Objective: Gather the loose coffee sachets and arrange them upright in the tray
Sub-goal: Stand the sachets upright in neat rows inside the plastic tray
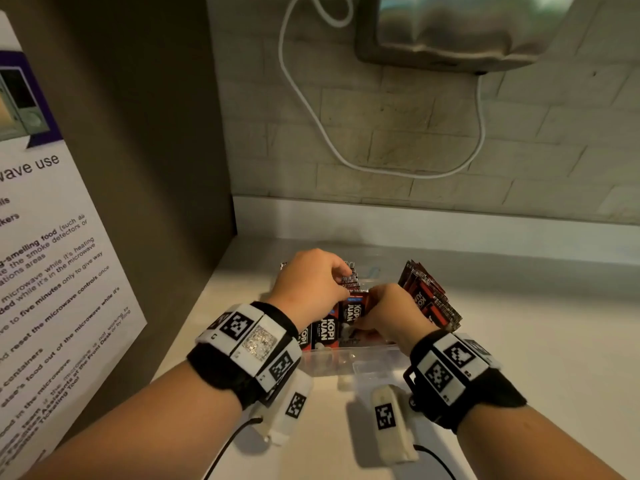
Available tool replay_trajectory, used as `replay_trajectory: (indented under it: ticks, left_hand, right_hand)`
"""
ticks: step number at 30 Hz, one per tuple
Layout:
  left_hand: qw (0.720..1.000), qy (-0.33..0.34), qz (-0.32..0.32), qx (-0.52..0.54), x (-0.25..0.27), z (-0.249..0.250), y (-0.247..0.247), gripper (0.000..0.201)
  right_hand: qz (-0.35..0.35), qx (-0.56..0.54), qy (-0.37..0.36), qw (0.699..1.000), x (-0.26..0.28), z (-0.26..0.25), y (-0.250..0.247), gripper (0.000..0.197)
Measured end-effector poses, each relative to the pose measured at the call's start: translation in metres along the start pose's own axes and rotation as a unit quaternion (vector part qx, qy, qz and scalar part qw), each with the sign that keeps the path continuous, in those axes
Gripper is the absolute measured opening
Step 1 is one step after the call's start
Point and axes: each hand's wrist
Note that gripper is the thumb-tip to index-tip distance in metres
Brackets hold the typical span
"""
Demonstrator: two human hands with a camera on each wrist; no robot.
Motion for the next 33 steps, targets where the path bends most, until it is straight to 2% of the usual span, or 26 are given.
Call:
replay_trajectory:
  ticks: [9, 13, 26, 30, 33]
  left_hand:
    - [0.999, -0.005, 0.014, -0.047, -0.001, 0.004, 0.007, 0.021]
    - [0.999, -0.010, 0.023, -0.048, -0.002, 0.003, 0.010, 0.022]
    - [0.999, -0.024, 0.017, -0.040, -0.007, -0.001, 0.010, 0.030]
    - [0.998, -0.010, 0.037, -0.046, -0.003, 0.004, 0.005, 0.031]
    - [0.997, 0.033, 0.062, 0.011, 0.004, 0.014, 0.004, 0.036]
  right_hand:
    - [-0.003, -0.014, 0.012, 1.000, -0.003, -0.001, 0.003, 0.027]
    - [0.013, 0.005, 0.007, 1.000, -0.003, 0.000, 0.003, 0.023]
    - [0.033, 0.071, -0.028, 0.997, 0.000, 0.002, 0.001, 0.029]
    - [0.064, 0.095, -0.058, 0.992, 0.005, -0.001, -0.003, 0.034]
    - [0.113, 0.072, -0.099, 0.986, 0.014, -0.005, -0.014, 0.031]
Point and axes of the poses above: each hand's wrist, its own x-axis away from the middle knuckle, its own y-axis out of the palm, z = x × y, and after that the axes turned 1 degree about -z, right-handed
